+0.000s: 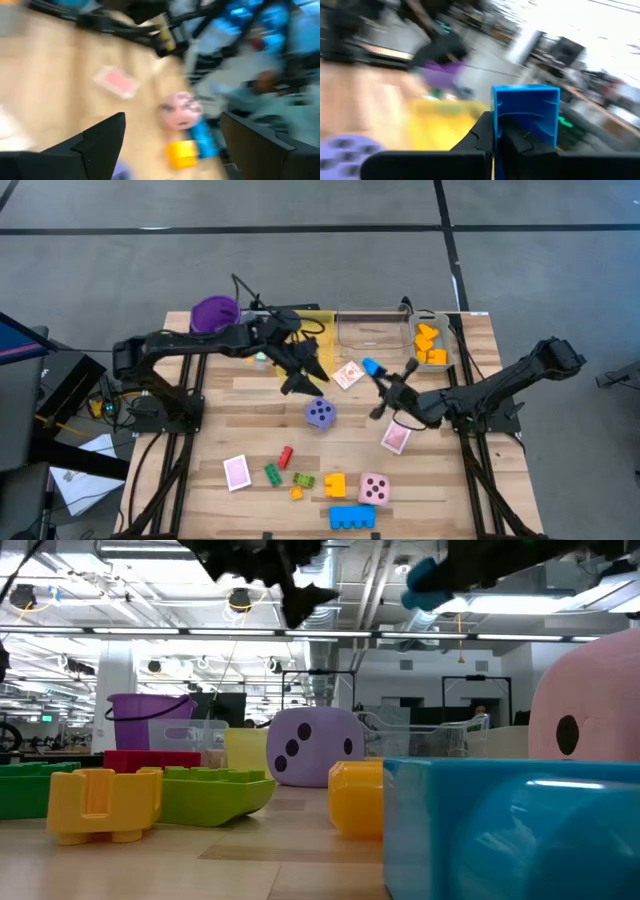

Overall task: Pick & Place Toys
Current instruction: Put the large blue game piece into the gray bin

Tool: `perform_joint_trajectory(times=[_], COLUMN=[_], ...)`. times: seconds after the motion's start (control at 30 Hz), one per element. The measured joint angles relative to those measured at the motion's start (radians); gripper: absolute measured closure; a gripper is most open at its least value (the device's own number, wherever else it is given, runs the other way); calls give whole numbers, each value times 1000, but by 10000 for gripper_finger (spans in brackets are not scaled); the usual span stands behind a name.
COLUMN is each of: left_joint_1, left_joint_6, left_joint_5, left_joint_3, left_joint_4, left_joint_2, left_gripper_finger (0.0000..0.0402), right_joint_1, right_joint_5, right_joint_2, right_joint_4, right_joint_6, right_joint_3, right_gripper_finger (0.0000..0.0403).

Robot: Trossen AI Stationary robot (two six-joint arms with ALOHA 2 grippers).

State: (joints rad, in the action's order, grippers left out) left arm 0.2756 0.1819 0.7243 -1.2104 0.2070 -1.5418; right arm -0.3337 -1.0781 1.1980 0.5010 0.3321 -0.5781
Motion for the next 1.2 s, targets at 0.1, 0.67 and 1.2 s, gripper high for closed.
perform_joint_trajectory(times=[0.1, 0.67, 1.2], left_joint_1=[-3, -8, 18], left_joint_6=[-102, -209, -280], left_joint_5=[-174, -792, -812], left_joint_3=[0, 61, 308], left_joint_4=[92, 178, -109], left_joint_2=[66, 185, 184], left_gripper_finger=[83, 83, 83], right_joint_1=[63, 747, 1010], right_joint_5=[-102, 203, 513], right_joint_2=[-2, -178, -294], right_joint_4=[-23, -720, -1223], right_joint_6=[-43, -539, -812], right_joint_3=[0, -67, -89], right_gripper_finger=[398, 397, 376])
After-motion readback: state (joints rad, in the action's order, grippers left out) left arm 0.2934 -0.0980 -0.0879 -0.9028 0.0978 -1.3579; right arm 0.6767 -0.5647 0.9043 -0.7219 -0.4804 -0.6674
